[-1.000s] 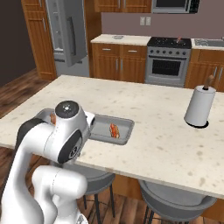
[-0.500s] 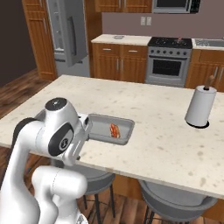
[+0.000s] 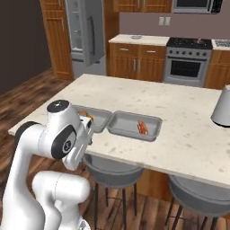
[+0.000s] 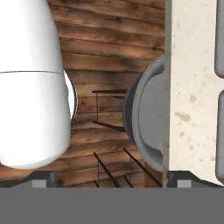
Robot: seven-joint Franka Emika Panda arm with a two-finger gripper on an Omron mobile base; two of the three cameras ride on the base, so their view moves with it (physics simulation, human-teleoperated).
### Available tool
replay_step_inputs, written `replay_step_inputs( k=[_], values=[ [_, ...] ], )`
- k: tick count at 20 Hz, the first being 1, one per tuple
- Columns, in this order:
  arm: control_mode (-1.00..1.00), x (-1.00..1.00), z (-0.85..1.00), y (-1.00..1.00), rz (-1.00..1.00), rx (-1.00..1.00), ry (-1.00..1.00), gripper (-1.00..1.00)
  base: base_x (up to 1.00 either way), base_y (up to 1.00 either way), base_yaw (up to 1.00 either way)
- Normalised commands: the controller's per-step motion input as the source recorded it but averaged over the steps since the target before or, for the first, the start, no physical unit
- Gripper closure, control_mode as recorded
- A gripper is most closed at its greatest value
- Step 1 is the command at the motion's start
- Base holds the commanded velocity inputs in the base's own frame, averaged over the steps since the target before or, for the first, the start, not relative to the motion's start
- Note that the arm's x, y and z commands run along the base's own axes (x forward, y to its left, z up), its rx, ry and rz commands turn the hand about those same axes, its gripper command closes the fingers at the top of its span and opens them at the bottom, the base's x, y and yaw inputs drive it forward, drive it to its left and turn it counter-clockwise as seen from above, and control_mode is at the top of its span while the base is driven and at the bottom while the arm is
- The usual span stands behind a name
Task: Place the cold items (orange and onion) from the fridge in one tupperware on the dining counter. Place the warm items (kebab skewer and hot dog) in the stove area in another tupperware.
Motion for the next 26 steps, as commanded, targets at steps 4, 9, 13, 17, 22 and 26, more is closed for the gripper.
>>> replay_step_inputs(
  k=[4,9,13,17,22,26],
  values=[
    [1.0,0.0,0.0,0.0,0.0,0.0,0.0,-1.0,-0.26,0.99,0.09],
    [1.0,0.0,0.0,0.0,0.0,0.0,0.0,-1.0,-0.01,1.0,0.06],
    [1.0,0.0,0.0,0.0,0.0,0.0,0.0,-1.0,0.0,1.0,0.0],
    [1.0,0.0,0.0,0.0,0.0,0.0,0.0,-1.0,-0.07,1.0,0.0],
    [1.0,0.0,0.0,0.0,0.0,0.0,0.0,-1.0,-0.08,1.0,0.0],
    [1.0,0.0,0.0,0.0,0.0,0.0,0.0,-1.0,0.0,0.96,-0.07]
  ],
)
